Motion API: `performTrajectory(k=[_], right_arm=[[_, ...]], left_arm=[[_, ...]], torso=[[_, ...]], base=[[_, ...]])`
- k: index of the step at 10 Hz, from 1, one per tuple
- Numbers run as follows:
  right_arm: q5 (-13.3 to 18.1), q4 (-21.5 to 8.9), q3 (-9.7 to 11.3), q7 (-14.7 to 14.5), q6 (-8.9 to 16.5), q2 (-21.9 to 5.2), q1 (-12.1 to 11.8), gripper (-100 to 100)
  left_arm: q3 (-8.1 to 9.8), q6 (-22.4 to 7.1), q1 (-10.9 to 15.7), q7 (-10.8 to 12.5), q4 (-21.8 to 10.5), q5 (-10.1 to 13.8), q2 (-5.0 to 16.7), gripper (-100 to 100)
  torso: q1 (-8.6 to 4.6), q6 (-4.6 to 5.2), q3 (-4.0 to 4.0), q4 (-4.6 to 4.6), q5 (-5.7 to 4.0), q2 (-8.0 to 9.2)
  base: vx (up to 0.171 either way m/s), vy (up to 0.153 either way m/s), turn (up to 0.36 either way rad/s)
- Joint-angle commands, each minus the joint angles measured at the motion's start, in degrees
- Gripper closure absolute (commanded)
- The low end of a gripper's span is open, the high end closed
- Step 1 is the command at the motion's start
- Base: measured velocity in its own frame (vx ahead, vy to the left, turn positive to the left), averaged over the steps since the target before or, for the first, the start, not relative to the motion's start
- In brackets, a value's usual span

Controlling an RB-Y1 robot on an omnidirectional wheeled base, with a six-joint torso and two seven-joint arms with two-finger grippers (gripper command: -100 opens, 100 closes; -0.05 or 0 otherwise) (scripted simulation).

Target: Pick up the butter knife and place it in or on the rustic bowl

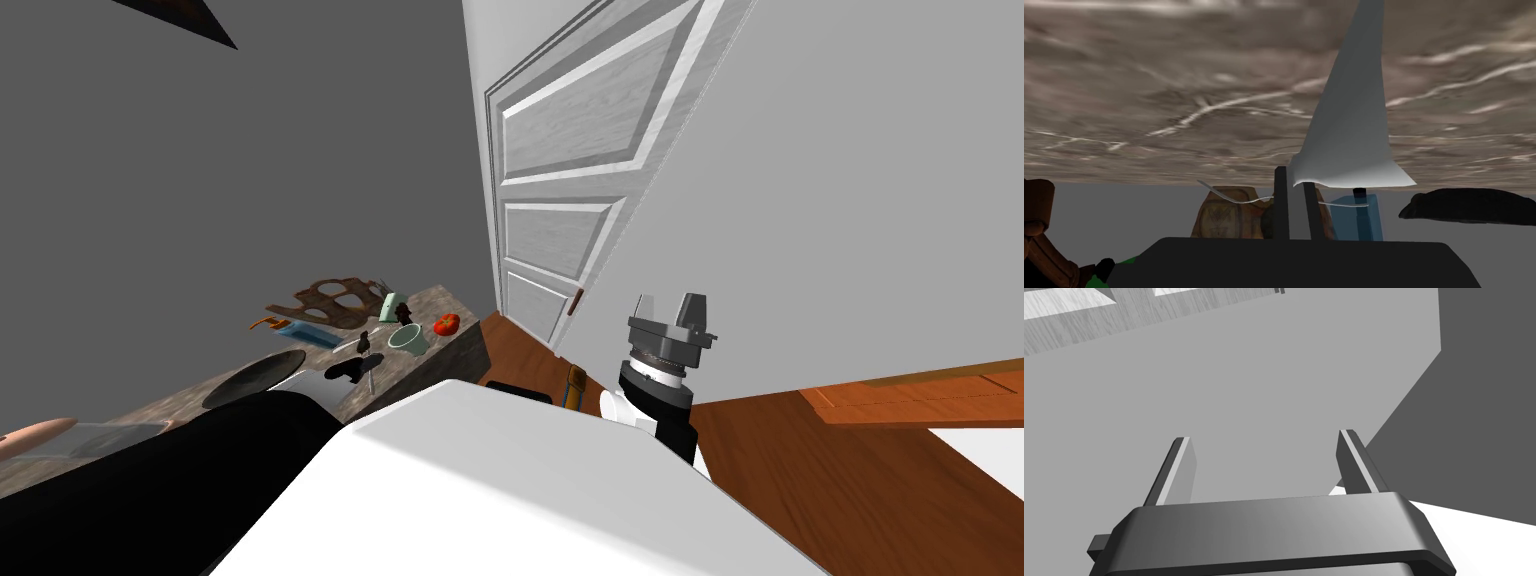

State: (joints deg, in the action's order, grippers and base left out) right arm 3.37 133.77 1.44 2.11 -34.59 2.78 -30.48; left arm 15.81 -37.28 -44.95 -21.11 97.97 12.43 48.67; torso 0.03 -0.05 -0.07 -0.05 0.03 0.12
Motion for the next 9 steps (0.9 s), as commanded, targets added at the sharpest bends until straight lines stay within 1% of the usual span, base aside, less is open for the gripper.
performTrajectory(k=[1,2,3,4,5,6,7,8,9], right_arm=[[0.00,0.00,0.00,0.00,0.00,0.00,0.00,0],[0.00,0.00,0.00,0.00,0.00,0.00,0.00,0],[0.00,0.00,0.00,0.00,0.00,0.00,0.00,0],[0.00,0.00,0.00,0.00,0.00,0.00,0.00,0],[0.00,0.00,0.00,0.00,0.00,0.00,-0.01,0],[0.00,0.00,0.00,0.00,0.00,0.01,0.00,0],[0.00,0.00,0.00,0.00,0.00,0.00,0.00,0],[0.00,0.00,0.00,0.00,0.00,0.00,0.00,0],[0.00,0.00,0.00,0.00,0.00,0.00,0.01,0]], left_arm=[[0.00,0.00,0.00,0.00,0.00,0.00,0.00,100],[-0.01,0.10,0.06,-0.03,0.06,0.02,0.00,100],[0.00,0.08,0.06,0.00,0.05,0.03,-0.01,0],[0.74,-0.80,-1.12,0.07,1.87,0.89,0.73,100],[1.02,-1.22,-1.53,0.08,2.71,1.21,1.04,100],[0.80,-0.84,-1.16,0.08,2.04,0.91,0.78,100],[0.83,-0.98,-1.24,0.10,2.15,0.96,0.79,0],[2.71,-0.07,-0.88,0.43,3.14,2.85,2.40,100],[3.29,0.26,-0.79,0.57,3.51,3.56,2.90,100]], torso=[[0.00,0.00,0.00,0.00,0.00,0.00],[-0.01,-0.07,0.02,0.03,-0.02,-0.01],[-0.01,-0.07,0.02,0.03,-0.02,-0.01],[-0.01,-0.07,0.01,0.03,-0.02,0.00],[-0.14,-0.12,-0.01,0.03,-0.05,0.05],[-0.24,-0.08,-0.04,0.01,-0.07,0.10],[-0.15,-0.04,-0.03,0.01,-0.05,0.07],[-0.08,-0.04,-0.01,0.02,-0.04,0.03],[0.00,0.17,-0.07,-0.05,-0.14,0.11]], base=[[0.000,0.000,-0.017],[0.000,0.000,0.000],[0.000,0.000,0.000],[-0.008,-0.034,0.090],[-0.018,-0.054,0.087],[-0.010,-0.025,0.019],[-0.002,-0.005,0.000],[-0.064,0.025,-0.198],[-0.141,0.068,-0.178]])
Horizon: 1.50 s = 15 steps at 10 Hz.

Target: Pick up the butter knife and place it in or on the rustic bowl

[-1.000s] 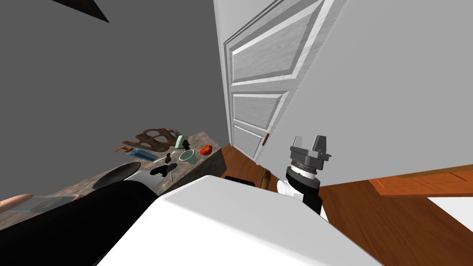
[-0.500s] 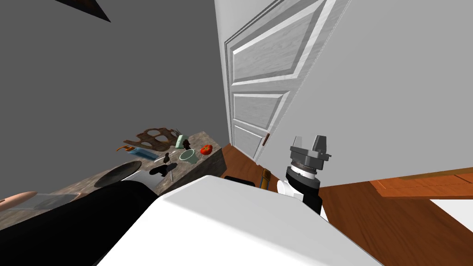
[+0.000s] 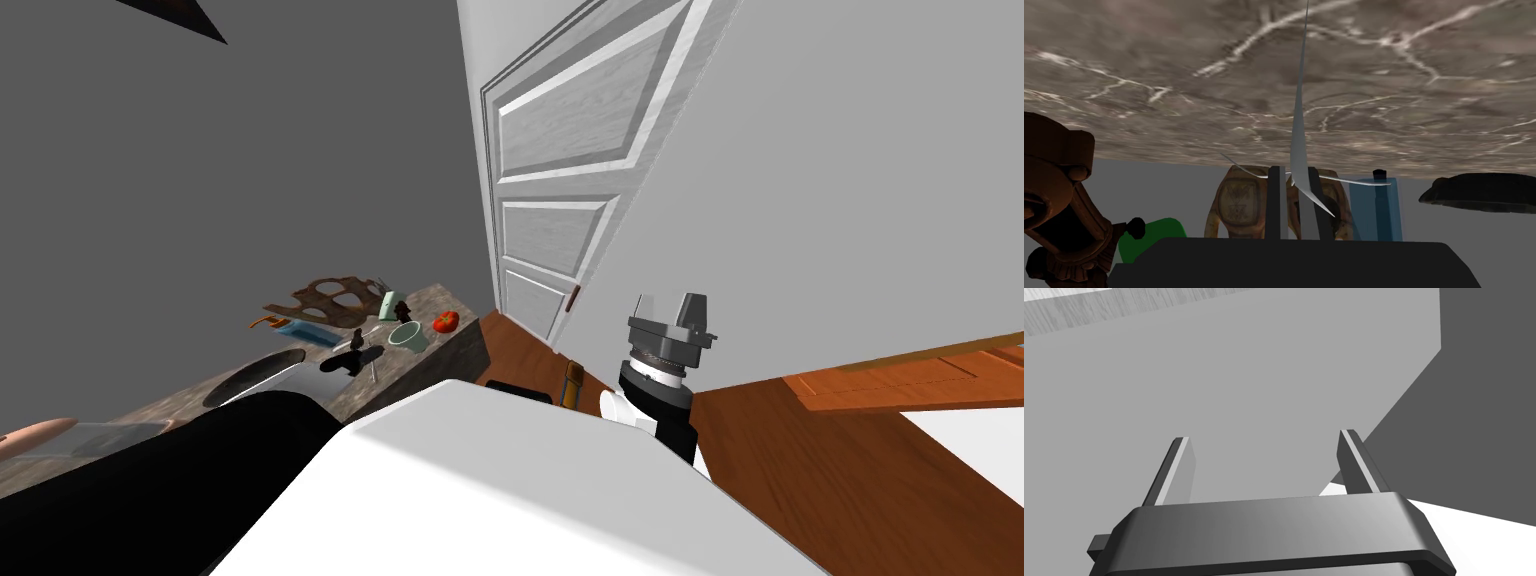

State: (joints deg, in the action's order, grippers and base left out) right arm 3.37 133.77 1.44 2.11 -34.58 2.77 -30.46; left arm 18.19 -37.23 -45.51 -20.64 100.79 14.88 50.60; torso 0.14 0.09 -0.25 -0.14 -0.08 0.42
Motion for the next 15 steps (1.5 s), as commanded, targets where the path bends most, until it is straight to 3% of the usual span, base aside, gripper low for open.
performTrajectory(k=[1,11,15], right_arm=[[0.00,0.00,0.00,0.00,0.00,0.00,0.00,0],[0.00,0.00,0.00,0.00,0.00,0.00,0.00,0],[0.00,0.00,-0.01,0.00,0.00,-0.01,0.00,0]], left_arm=[[1.51,0.57,-0.13,0.26,1.10,1.90,1.50,100],[7.74,3.87,0.70,2.91,6.64,11.95,7.12,100],[11.59,1.42,0.63,3.94,7.25,16.12,10.67,100]], torso=[[0.00,0.00,0.00,0.00,0.00,0.00],[-0.13,0.08,-0.17,-0.09,0.00,0.25],[-0.42,0.33,-0.30,-0.27,-0.31,0.31]], base=[[-0.150,0.051,-0.123],[-0.130,0.034,-0.154],[-0.198,0.078,-0.120]])
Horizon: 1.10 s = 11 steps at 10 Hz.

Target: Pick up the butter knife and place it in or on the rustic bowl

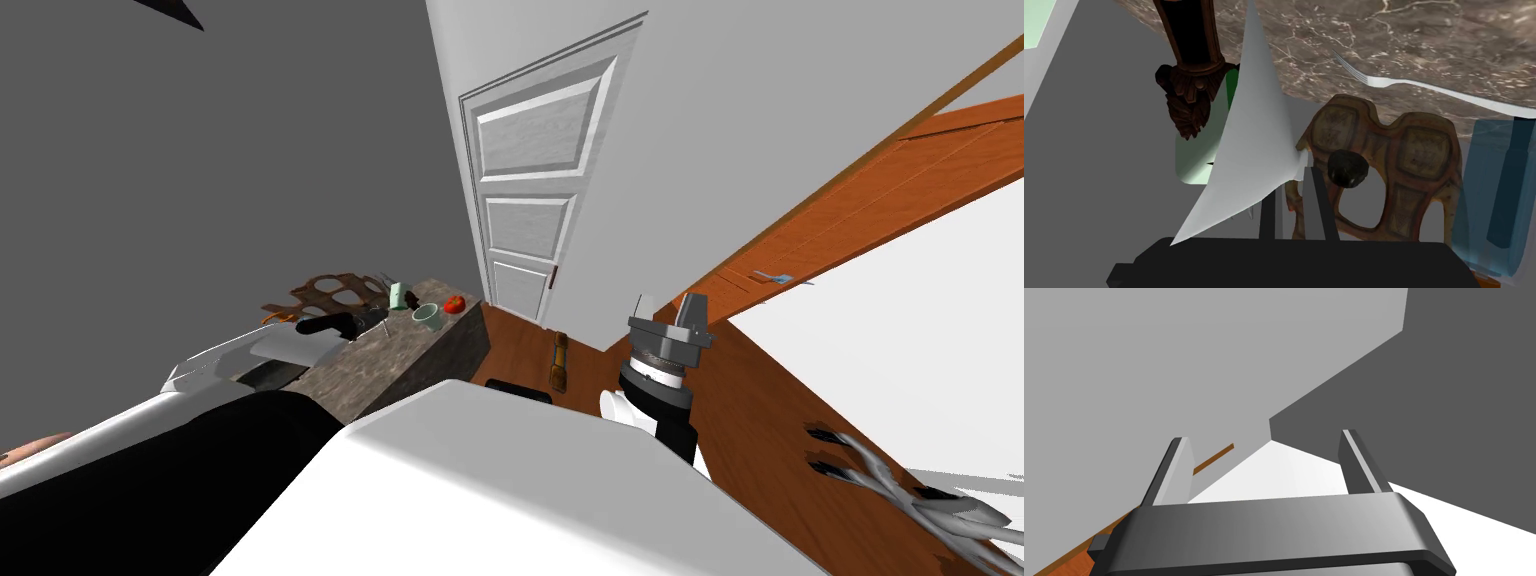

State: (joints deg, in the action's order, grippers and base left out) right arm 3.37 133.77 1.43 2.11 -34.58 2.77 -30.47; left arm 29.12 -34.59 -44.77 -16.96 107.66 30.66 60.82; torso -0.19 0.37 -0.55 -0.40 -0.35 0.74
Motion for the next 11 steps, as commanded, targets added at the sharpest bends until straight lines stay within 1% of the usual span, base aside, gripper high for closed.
performTrajectory(k=[1,6,7,8,9,11], right_arm=[[0.00,0.00,0.00,0.00,0.00,0.00,0.00,0],[0.00,0.00,0.00,0.00,0.00,0.00,-0.01,0],[0.00,0.00,0.00,0.00,0.00,0.00,-0.01,0],[0.00,0.00,-0.01,0.00,0.00,-0.01,-0.01,0],[0.00,0.00,-0.01,0.00,0.00,-0.01,-0.01,0],[0.00,0.00,0.00,0.00,0.00,0.00,-0.02,0]], left_arm=[[1.21,-2.00,-0.25,0.30,0.03,0.74,0.99,100],[3.38,-6.99,-1.66,0.06,-3.08,2.29,3.52,100],[3.71,-9.15,-2.51,-0.16,-4.73,2.70,4.25,100],[3.71,-9.15,-2.51,-0.16,-4.73,2.70,4.25,100],[3.72,-10.20,-2.98,-0.27,-5.58,2.87,4.51,100],[3.43,-12.17,-3.96,-0.51,-7.24,3.13,4.83,100]], torso=[[0.00,0.00,0.00,0.00,0.00,0.00],[0.15,-0.13,0.08,0.04,0.07,-0.13],[0.23,-0.15,0.07,0.04,0.09,-0.13],[0.56,-0.27,-0.01,0.02,0.15,0.03],[0.52,-0.23,0.04,0.04,0.20,-0.08],[0.67,-0.49,0.18,0.14,0.31,-0.25]], base=[[-0.158,0.106,0.010],[-0.103,0.103,0.019],[-0.147,0.192,0.019],[-0.101,0.165,0.018],[-0.048,0.111,-0.017],[-0.040,0.118,0.003]])
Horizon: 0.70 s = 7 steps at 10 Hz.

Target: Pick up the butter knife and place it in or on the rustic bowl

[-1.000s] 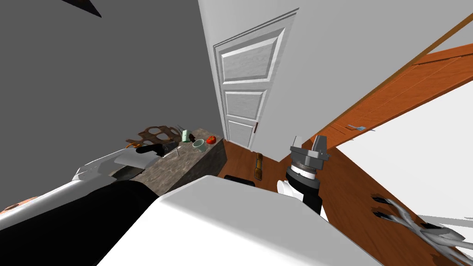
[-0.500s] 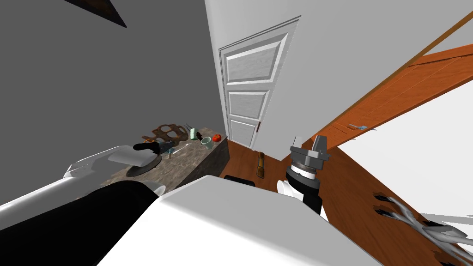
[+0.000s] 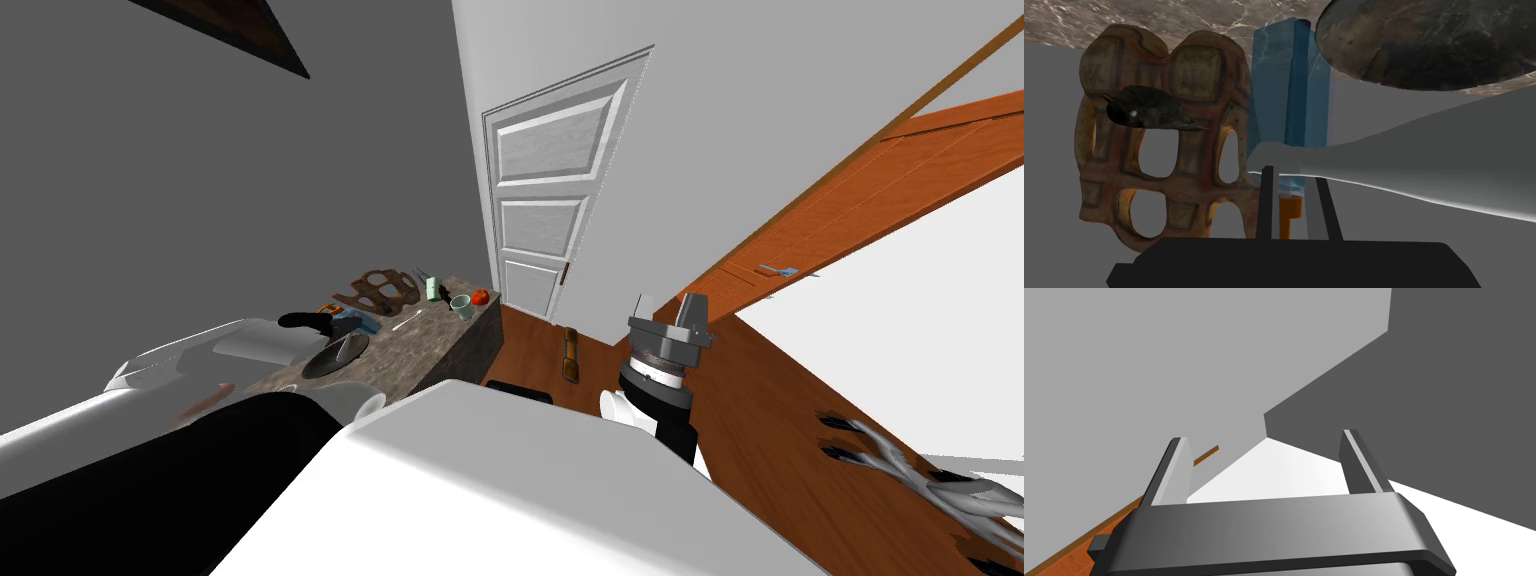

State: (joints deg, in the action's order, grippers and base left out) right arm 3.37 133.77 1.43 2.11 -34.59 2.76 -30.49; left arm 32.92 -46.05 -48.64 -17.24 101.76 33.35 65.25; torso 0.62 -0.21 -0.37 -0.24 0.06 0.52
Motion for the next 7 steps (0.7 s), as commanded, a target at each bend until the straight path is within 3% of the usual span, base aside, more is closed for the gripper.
performTrajectory(k=[1,4,5,6,7], right_arm=[[0.00,0.00,0.00,0.00,0.00,0.00,0.00,0],[0.00,0.00,0.00,0.00,0.00,0.00,0.00,0],[0.00,0.00,0.00,0.00,0.00,0.00,-0.01,0],[0.00,0.00,0.00,0.00,0.00,0.00,-0.01,0],[0.00,0.00,0.01,0.00,0.00,0.01,-0.01,0]], left_arm=[[-0.67,-1.58,-0.57,-0.35,-2.12,0.53,0.44,100],[-3.14,-4.56,-2.54,-0.75,-5.05,0.66,-0.12,100],[-2.46,-4.08,-2.05,-0.49,-3.96,0.34,0.07,100],[-2.58,-4.46,-2.21,-0.40,-3.90,0.25,-0.05,-100],[-2.57,-4.43,-2.19,-0.42,-3.92,0.25,-0.04,-100]], torso=[[0.00,0.00,0.00,0.00,0.00,0.00],[0.51,-0.09,0.17,0.11,0.28,-0.25],[0.64,-0.11,0.27,0.16,0.41,-0.41],[0.43,-0.06,0.28,0.16,0.34,-0.42],[0.24,-0.06,0.25,0.15,0.29,-0.37]], base=[[-0.037,0.107,-0.006],[0.033,0.140,-0.064],[0.030,0.052,-0.011],[0.002,0.011,0.002],[0.000,0.000,0.000]])
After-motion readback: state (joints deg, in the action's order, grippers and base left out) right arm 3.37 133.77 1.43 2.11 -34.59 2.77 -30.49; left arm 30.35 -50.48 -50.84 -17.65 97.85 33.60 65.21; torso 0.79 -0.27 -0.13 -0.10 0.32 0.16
